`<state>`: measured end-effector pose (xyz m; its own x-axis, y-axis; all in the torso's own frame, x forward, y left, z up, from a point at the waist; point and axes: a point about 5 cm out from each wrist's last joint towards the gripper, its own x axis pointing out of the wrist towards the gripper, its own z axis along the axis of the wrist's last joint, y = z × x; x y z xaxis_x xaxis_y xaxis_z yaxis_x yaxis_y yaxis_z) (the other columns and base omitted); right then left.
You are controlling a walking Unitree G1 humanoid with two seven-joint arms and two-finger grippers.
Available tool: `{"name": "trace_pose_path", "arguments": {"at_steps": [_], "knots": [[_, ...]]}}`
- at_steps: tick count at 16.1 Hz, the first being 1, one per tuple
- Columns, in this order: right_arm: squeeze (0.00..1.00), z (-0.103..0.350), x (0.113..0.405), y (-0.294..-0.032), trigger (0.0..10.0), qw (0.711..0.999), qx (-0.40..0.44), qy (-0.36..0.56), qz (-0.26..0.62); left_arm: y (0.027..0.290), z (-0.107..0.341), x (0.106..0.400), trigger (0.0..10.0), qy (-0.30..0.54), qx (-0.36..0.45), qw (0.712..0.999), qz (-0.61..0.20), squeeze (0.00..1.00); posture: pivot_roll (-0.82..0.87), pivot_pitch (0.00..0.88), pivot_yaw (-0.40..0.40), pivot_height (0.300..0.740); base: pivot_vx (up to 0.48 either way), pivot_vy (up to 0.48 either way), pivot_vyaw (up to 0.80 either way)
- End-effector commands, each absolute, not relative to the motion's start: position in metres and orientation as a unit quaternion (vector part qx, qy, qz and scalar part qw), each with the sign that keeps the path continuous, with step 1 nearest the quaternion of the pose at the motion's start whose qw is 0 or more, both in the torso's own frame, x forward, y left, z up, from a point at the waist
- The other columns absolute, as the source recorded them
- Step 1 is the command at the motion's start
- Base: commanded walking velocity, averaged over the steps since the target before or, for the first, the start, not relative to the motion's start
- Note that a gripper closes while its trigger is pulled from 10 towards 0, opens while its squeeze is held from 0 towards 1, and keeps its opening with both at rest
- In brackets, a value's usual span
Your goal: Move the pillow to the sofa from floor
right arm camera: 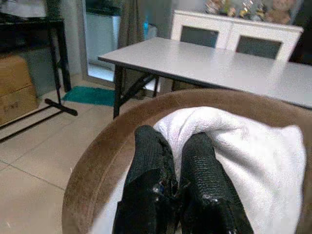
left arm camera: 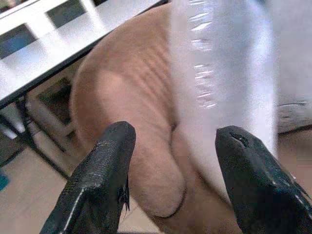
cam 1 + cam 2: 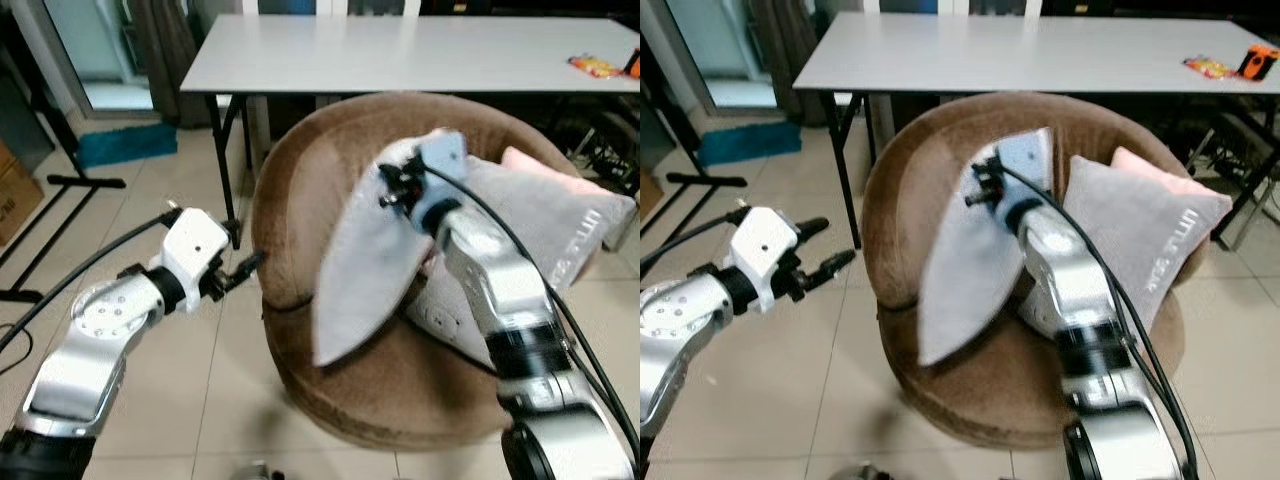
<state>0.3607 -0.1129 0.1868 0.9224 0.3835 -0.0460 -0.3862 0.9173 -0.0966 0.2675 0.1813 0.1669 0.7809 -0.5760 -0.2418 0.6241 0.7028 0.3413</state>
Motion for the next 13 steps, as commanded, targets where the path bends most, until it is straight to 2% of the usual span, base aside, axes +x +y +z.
{"name": "trace_pose_path", "arguments": {"at_steps": [1, 5, 8, 9, 11, 12, 13], "knots": [[0.00, 0.203, 0.365, -0.110, 10.0, 0.977, -0.062, -0.028, 0.204, 0.180, 0.169, 0.265, 10.0, 0.062, 0.207, 0.915, -0.341, 0.00, -0.03, 0.000, 0.014, 0.740, 0.000, 0.000, 0.00], [0.00, 0.191, 0.379, -0.110, 10.0, 0.973, -0.059, -0.019, 0.224, 0.180, 0.167, 0.258, 10.0, 0.076, 0.212, 0.906, -0.358, 0.00, -0.01, 0.000, 0.019, 0.740, 0.000, 0.000, 0.00], [0.00, 0.155, 0.383, -0.121, 10.0, 0.967, -0.071, 0.031, 0.241, 0.181, 0.168, 0.257, 10.0, 0.081, 0.215, 0.903, -0.363, 0.00, -0.01, 0.000, 0.023, 0.740, 0.000, 0.000, 0.00], [0.00, 0.147, 0.384, -0.126, 10.0, 0.969, -0.079, 0.047, 0.229, 0.182, 0.169, 0.257, 10.0, 0.081, 0.215, 0.903, -0.363, 0.00, 0.00, 0.000, 0.026, 0.740, 0.000, 0.000, 0.00], [0.00, 0.128, 0.385, -0.153, 10.0, 0.973, -0.150, 0.091, 0.151, 0.183, 0.170, 0.255, 10.0, 0.083, 0.217, 0.902, -0.364, 0.00, 0.00, 0.000, 0.028, 0.740, 0.000, 0.000, 0.00], [0.00, 0.127, 0.385, -0.158, 10.0, 0.973, -0.162, 0.095, 0.137, 0.183, 0.170, 0.255, 10.0, 0.084, 0.217, 0.901, -0.365, 0.00, 0.01, 0.000, 0.024, 0.740, 0.000, 0.000, 0.00], [0.00, 0.133, 0.389, -0.176, 10.0, 0.975, -0.179, 0.093, 0.097, 0.182, 0.169, 0.253, 10.0, 0.089, 0.216, 0.899, -0.370, 0.00, 0.01, 0.000, 0.024, 0.740, 0.000, 0.000, 0.00]]}}
